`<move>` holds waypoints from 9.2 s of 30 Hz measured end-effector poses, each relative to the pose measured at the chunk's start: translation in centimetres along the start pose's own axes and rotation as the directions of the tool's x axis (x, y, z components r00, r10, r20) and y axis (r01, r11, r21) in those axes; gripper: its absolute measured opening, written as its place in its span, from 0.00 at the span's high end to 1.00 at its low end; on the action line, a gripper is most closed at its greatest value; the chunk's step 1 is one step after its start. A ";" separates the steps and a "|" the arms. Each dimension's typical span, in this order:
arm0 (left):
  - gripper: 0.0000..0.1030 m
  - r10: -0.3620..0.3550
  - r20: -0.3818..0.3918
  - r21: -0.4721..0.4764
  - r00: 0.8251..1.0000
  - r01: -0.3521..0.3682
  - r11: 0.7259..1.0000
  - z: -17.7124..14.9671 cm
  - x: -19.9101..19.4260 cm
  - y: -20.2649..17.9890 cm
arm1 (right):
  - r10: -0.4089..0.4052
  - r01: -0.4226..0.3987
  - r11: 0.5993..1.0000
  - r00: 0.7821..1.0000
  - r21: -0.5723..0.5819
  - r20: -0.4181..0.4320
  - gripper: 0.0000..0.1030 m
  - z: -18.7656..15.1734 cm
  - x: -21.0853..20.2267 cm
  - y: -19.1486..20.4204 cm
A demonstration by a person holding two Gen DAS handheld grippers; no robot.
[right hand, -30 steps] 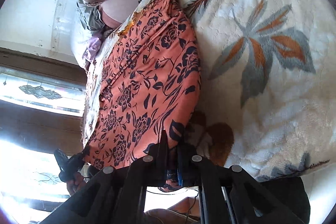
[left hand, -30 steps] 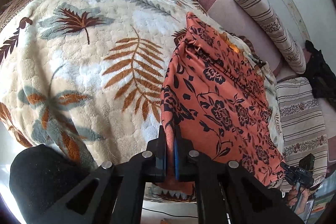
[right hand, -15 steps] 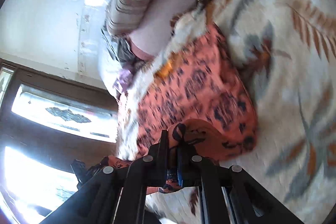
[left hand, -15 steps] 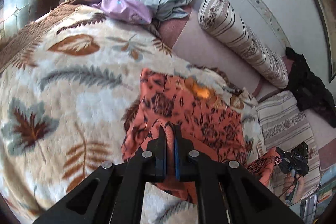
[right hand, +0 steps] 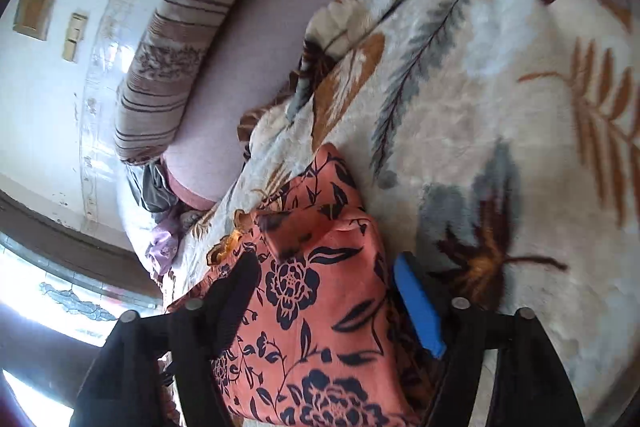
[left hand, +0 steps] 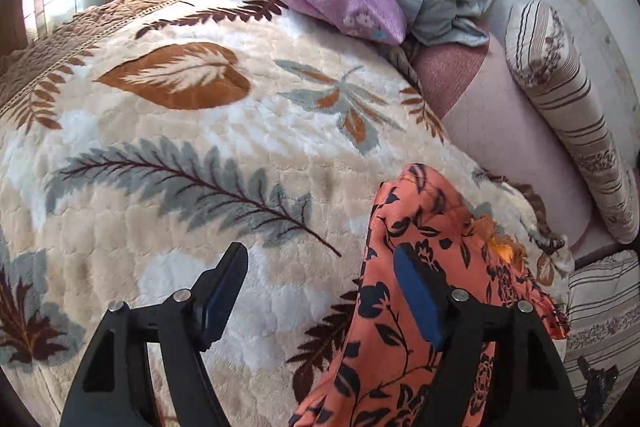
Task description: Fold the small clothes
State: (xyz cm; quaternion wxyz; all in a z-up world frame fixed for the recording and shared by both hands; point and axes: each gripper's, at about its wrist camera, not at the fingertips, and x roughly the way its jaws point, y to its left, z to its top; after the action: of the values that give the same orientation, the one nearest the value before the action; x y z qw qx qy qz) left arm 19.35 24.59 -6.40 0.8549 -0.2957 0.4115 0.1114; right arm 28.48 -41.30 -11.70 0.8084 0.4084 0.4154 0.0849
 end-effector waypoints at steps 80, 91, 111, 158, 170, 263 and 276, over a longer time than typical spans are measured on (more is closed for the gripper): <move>0.42 0.051 0.014 0.318 0.999 -0.053 0.947 -14.7 -9.4 -0.3 | 0.147 -0.166 0.984 0.963 -0.064 -0.226 0.21 -10.9 -8.9 1.0; 0.39 0.157 0.024 0.283 0.987 -0.157 0.946 -20.1 -12.4 3.2 | 0.198 -0.187 0.979 0.965 0.080 -0.170 0.23 -17.5 -11.9 -2.5; 0.35 0.143 0.054 0.275 0.988 -0.153 0.949 -19.7 -12.2 0.8 | 0.158 -0.115 0.926 0.983 0.360 -0.092 0.20 -20.7 -12.0 -8.6; 0.30 0.235 0.063 0.367 0.970 -0.242 0.898 -21.4 -8.3 -2.8 | -0.387 0.350 0.902 0.915 -0.253 -0.116 0.66 -3.2 -0.6 -1.7; 0.29 0.238 0.004 0.201 0.971 -0.234 0.951 -19.5 -12.3 3.1 | -0.006 -0.033 0.979 0.982 -0.200 -0.190 0.27 -16.7 -10.8 3.9; 0.28 0.091 0.156 0.216 0.984 -0.123 0.969 -18.7 -13.7 -1.3 | -0.133 0.148 0.907 0.989 -0.394 0.066 0.88 -17.7 -9.6 16.0; 0.30 0.200 0.187 -0.087 0.962 -0.186 0.979 -16.8 -14.5 11.3 | -0.233 -0.053 0.728 0.918 -0.683 -0.320 0.89 -36.2 7.7 23.4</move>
State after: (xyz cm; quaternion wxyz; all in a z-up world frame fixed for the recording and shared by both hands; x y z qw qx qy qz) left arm -5.49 24.39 -8.06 0.8654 -0.2710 0.3486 0.2368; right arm 11.30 -1.07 -10.85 0.8066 0.0386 0.5250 0.2688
